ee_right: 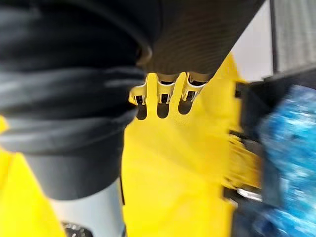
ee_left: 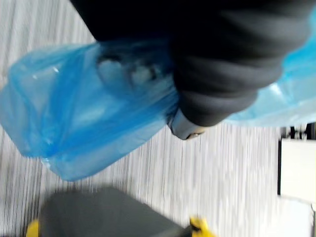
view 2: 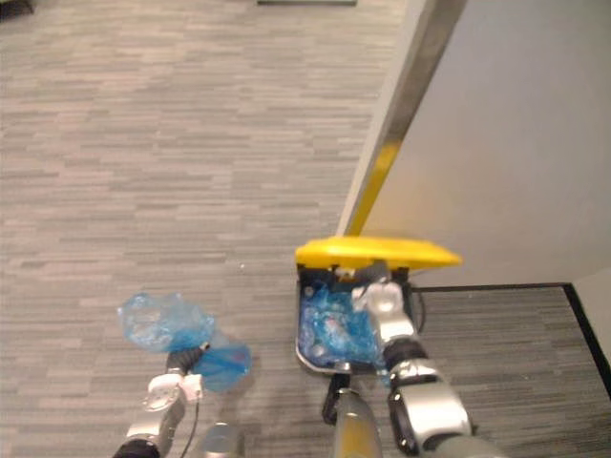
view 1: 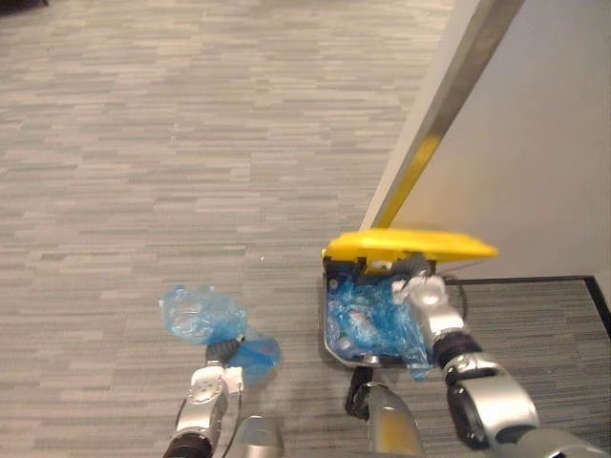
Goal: Gather rubbish on tea table into small bin, then transfer packed bag to large trash can.
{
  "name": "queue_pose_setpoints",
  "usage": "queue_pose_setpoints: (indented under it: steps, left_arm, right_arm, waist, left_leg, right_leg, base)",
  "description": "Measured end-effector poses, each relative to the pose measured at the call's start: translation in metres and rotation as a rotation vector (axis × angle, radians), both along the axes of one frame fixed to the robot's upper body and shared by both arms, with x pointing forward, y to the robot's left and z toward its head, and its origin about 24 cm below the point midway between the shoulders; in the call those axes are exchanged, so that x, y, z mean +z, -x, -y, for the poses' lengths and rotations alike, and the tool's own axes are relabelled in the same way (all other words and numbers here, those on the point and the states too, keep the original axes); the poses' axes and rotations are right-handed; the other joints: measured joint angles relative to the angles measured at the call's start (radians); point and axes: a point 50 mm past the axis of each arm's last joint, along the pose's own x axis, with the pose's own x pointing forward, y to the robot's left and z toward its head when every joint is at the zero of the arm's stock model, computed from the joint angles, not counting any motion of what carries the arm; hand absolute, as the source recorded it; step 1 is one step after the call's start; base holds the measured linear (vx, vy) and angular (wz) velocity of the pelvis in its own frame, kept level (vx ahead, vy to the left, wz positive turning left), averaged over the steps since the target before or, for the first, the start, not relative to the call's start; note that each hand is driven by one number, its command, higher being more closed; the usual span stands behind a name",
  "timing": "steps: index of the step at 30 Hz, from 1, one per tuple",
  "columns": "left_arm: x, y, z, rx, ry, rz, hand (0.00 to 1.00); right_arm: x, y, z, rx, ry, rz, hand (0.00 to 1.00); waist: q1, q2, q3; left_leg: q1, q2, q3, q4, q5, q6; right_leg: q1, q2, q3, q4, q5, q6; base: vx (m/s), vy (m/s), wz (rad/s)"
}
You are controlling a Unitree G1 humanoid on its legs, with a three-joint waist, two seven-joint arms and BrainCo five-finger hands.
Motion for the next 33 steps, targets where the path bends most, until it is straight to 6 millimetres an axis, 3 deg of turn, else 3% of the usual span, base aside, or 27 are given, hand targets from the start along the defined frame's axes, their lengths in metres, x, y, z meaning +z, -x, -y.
queue_pose_setpoints:
  steps: [6, 15, 21, 25, 27, 33]
  left_arm:
    - [0.026, -0.018, 0.027, -0.146, 0.005, 0.132, 1.00]
    - [0.077, -0.034, 0.071, -0.385, 0.098, 0.369, 1.00]
    - [0.115, -0.037, 0.122, -0.581, 0.235, 0.528, 1.00]
    - [0.128, -0.036, 0.149, -0.664, 0.334, 0.566, 1.00]
    - [0.138, -0.037, 0.169, -0.743, 0.381, 0.591, 1.00]
    - [0.148, -0.051, 0.197, -0.826, 0.380, 0.593, 1.00]
  right_arm:
    - [0.027, -0.010, 0.017, -0.049, -0.033, 0.069, 0.00]
    - [0.037, -0.015, 0.013, -0.038, -0.050, 0.095, 0.00]
    - [0.047, -0.021, 0.011, -0.024, -0.073, 0.106, 0.00]
    - [0.053, -0.024, 0.008, -0.019, -0.095, 0.119, 0.00]
    - [0.069, -0.031, 0.004, -0.011, -0.124, 0.158, 0.00]
    - [0.095, -0.039, -0.002, 0.003, -0.126, 0.213, 0.00]
  waist:
    - [-0.023, 0.001, 0.044]
    - [-0.035, -0.015, 0.055]
    - [-0.043, -0.017, 0.056]
    - [-0.060, -0.015, 0.058]
    - [-0.082, -0.019, 0.083]
    - [-0.090, -0.018, 0.112]
  left_leg:
    - [-0.046, 0.004, -0.042, -0.013, 0.014, 0.023]
    - [-0.043, -0.002, -0.025, -0.048, -0.002, -0.002]
    - [-0.030, -0.004, -0.007, -0.047, -0.009, -0.005]
    - [-0.027, -0.001, -0.001, -0.033, -0.023, -0.005]
    - [-0.026, 0.000, 0.005, -0.030, -0.034, -0.007]
    - [-0.028, -0.004, 0.028, -0.030, -0.034, -0.008]
  right_leg:
    - [0.005, 0.015, 0.013, -0.048, 0.014, 0.033]
    - [0.031, 0.021, 0.048, -0.131, 0.081, 0.037]
    - [0.044, 0.025, 0.062, -0.149, 0.096, 0.030]
    - [0.055, 0.034, 0.066, -0.166, 0.104, 0.030]
    - [0.055, 0.035, 0.073, -0.166, 0.109, 0.031]
    - [0.030, 0.039, 0.097, -0.147, 0.111, 0.029]
  base:
    - [-0.06, -0.090, 0.33]
    - [-0.01, 0.007, 0.03]
    - [0.00, 0.007, -0.06]
    - [0.01, 0.014, -0.08]
    - [-0.02, 0.017, -0.07]
    - [-0.01, -0.004, -0.11]
